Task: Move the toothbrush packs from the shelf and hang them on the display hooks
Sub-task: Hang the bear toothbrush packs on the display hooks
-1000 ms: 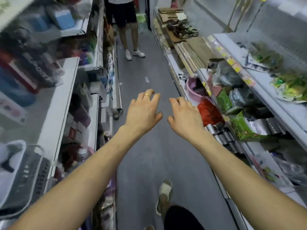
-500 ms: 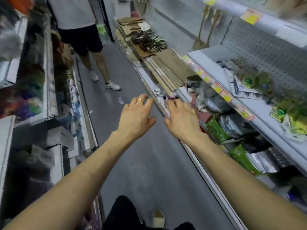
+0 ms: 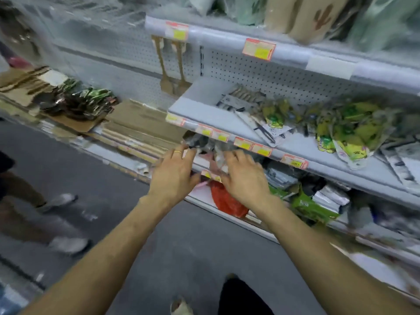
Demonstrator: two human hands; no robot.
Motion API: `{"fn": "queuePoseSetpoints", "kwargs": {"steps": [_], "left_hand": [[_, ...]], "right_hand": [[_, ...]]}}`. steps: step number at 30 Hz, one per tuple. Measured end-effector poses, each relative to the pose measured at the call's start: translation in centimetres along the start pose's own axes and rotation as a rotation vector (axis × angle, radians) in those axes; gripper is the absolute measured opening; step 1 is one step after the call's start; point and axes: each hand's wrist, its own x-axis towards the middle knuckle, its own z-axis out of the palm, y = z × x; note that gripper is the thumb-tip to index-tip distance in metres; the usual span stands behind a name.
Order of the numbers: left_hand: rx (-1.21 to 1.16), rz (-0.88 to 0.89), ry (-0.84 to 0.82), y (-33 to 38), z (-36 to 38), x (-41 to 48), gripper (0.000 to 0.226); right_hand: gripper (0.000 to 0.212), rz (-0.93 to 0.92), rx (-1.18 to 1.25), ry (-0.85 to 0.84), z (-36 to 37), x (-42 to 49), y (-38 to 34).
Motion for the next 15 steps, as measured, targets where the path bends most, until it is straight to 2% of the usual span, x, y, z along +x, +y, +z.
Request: {"fn": "queuePoseSetpoints", "kwargs": {"steps": [6,15], "left_hand": [[-0.04,0.23,-0.006,0.5,1.5,9.9,0.057],[-0.018,0.304,-0.121,2.9,5.3,21.3,0.064]], "right_hand": [[0.059,0.214,0.015,0.0,-0.2,4.4,4.2],[0.062,0.405,0.045,-0.034,0.4,10.4,13.7]]}}
